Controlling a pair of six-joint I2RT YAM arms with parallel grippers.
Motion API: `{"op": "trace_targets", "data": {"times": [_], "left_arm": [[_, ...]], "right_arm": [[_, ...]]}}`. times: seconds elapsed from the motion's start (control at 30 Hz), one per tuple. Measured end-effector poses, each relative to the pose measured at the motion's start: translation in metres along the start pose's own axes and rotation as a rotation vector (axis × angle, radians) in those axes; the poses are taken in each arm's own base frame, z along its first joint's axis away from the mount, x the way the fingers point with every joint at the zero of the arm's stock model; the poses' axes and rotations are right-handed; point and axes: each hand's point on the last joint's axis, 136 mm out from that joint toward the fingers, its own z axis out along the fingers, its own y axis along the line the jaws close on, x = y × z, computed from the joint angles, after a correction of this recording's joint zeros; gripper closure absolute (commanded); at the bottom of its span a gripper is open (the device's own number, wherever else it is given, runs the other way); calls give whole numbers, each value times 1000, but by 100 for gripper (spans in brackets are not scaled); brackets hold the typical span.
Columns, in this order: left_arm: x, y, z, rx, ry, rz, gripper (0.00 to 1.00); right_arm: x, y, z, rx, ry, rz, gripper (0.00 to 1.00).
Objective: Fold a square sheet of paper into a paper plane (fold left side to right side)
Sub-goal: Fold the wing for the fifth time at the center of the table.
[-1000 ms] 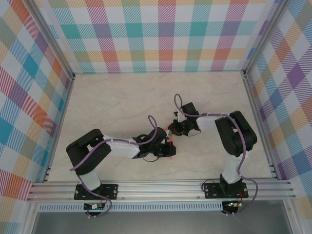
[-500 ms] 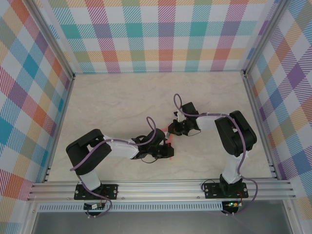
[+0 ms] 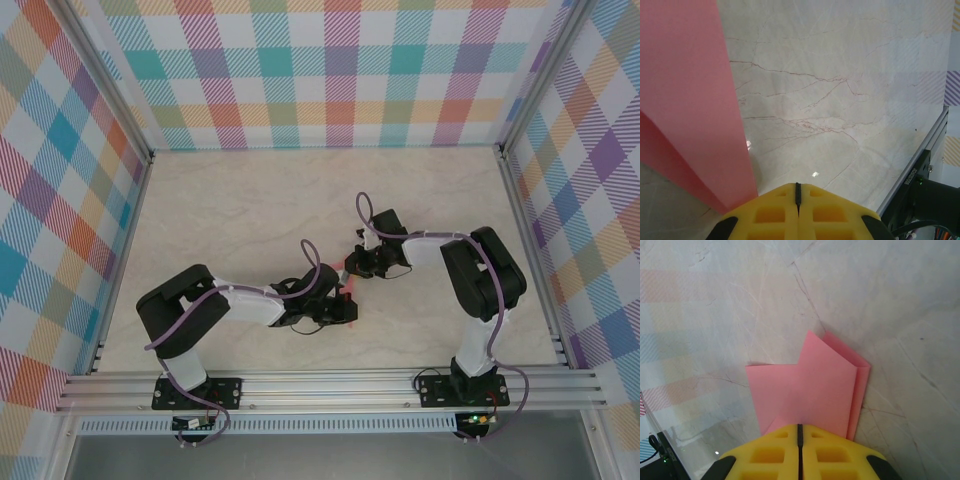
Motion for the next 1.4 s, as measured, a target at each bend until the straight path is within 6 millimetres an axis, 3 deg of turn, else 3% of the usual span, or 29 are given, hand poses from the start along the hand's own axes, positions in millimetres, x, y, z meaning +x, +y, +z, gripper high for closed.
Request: {"op": "trace_targets", "data": {"times": [1.4], "left_arm": [[9, 8, 8, -24, 14, 5, 100]], "right_arm": [[-1, 1, 2, 1, 17, 10, 93]]}}
